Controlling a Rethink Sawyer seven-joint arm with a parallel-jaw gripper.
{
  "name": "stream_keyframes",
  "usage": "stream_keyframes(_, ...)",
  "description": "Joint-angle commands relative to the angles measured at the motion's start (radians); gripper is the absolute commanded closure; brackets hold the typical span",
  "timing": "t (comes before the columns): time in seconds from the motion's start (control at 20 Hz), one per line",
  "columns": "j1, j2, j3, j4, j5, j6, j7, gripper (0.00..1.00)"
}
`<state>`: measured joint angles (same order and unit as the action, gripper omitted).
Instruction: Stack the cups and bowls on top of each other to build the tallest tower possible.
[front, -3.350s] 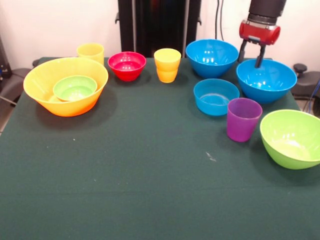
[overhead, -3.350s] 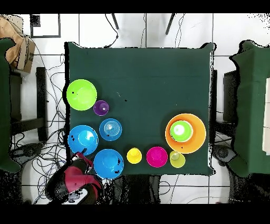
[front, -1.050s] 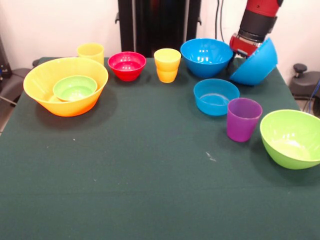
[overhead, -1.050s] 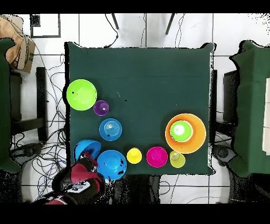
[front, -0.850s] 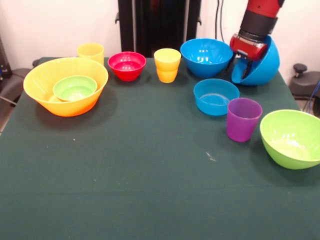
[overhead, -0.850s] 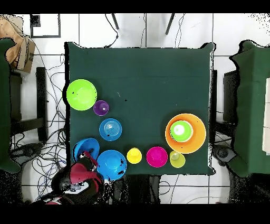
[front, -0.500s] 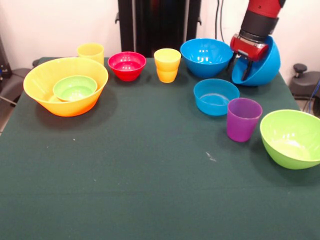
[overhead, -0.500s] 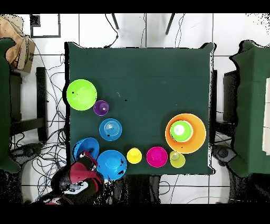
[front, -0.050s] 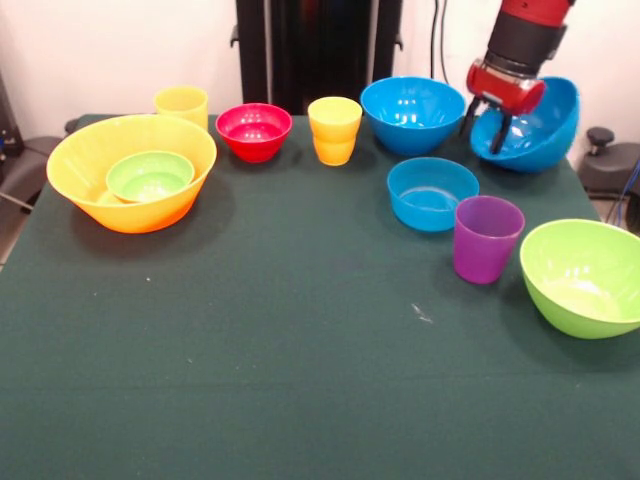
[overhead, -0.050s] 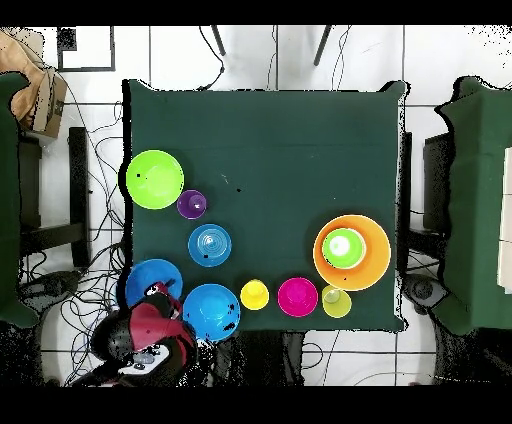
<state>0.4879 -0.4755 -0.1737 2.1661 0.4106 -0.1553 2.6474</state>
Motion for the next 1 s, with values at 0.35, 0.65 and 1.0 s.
stream_keyframes(0.35, 0.046, -0.119, -0.016, -0.111, 0.038, 0.311, 0.105, 0.00)
stream_keyframes(0.65, 0.062, -0.106, -0.036, -0.126, 0.032, 0.309, 0.118, 1.00)
stream_keyframes(1.0, 0.015, -0.122, 0.004, -0.111, 0.013, 0.285, 0.104, 1.00)
